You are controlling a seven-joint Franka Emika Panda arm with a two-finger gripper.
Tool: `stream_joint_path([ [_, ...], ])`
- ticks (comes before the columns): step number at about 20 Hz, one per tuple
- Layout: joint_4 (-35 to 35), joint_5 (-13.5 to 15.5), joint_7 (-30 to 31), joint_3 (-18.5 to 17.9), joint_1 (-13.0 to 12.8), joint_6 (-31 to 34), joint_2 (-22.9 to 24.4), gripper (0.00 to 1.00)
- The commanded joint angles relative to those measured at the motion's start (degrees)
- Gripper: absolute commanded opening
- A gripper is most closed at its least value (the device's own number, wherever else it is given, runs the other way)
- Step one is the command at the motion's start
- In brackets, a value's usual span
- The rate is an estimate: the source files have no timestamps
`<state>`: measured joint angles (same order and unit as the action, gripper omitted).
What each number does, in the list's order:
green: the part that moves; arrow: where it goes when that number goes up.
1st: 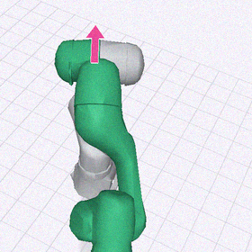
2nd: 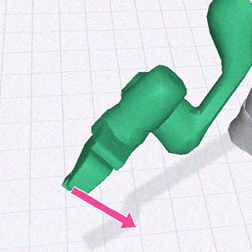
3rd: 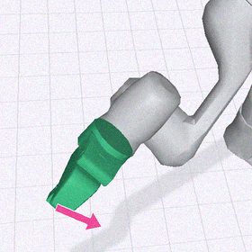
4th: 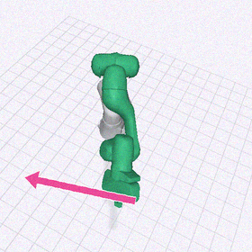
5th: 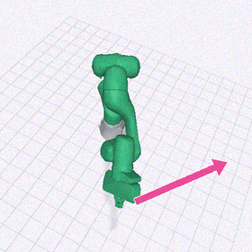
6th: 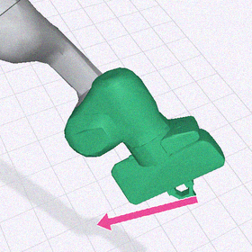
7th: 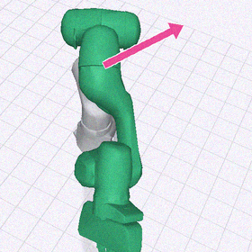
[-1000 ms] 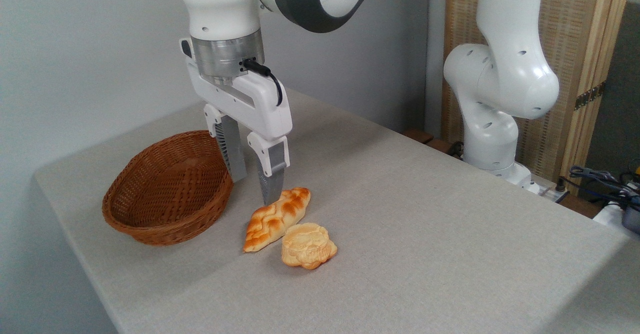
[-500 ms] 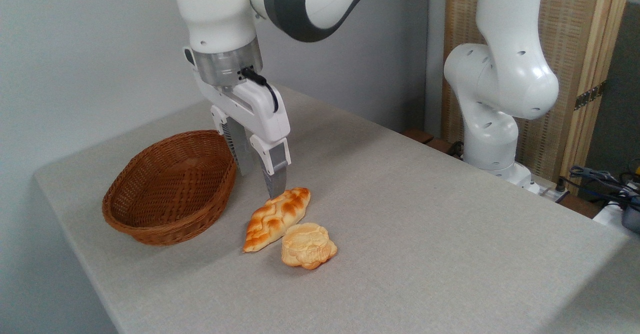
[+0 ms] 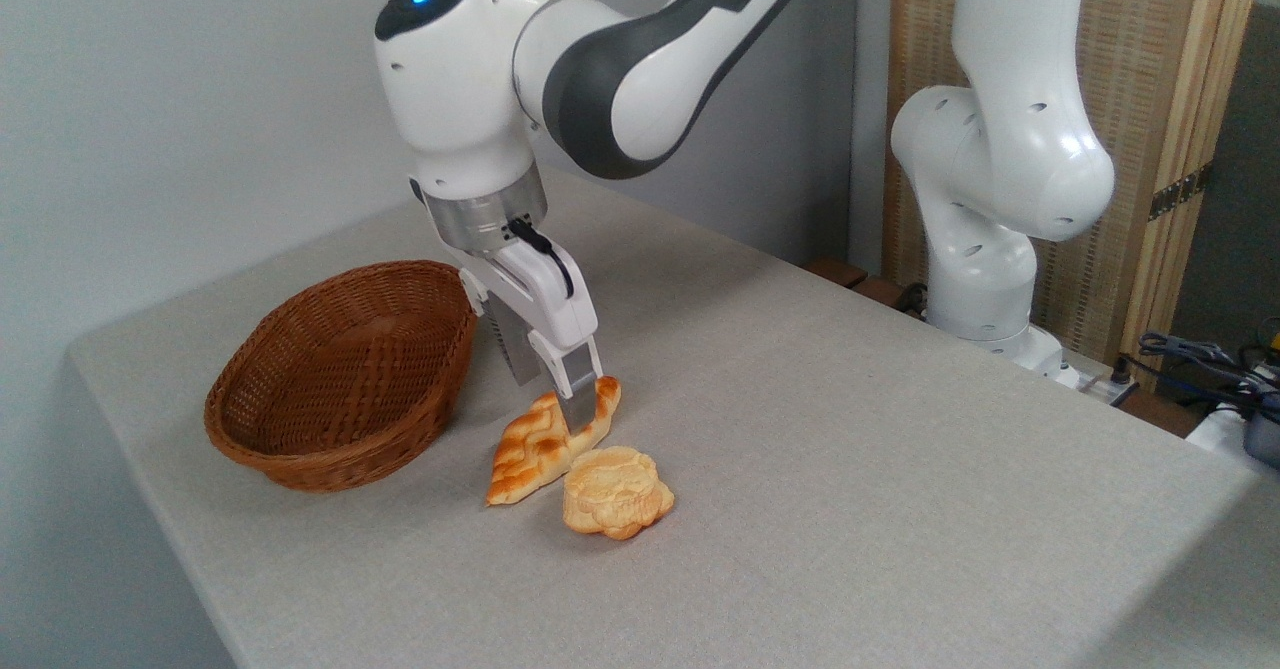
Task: Put bread into the basket
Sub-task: 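Lower the gripper onto the braided bread roll and close on it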
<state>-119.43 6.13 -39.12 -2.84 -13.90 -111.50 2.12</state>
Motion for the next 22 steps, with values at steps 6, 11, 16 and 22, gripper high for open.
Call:
stream_joint_path([
  [6,-1.2,0.2,0.1,-0.7,-0.4,-3.0,-2.5,1.0],
  [11,-1.0,0.3,0.1,-0.8,-0.3,-3.0,-2.7,0.67],
  [16,-0.9,0.5,-0.4,-0.8,-0.3,-2.6,-2.3,0.39],
  [22,-0.8,0.5,-0.5,-0.7,-0.3,-2.0,-1.7,0.39],
])
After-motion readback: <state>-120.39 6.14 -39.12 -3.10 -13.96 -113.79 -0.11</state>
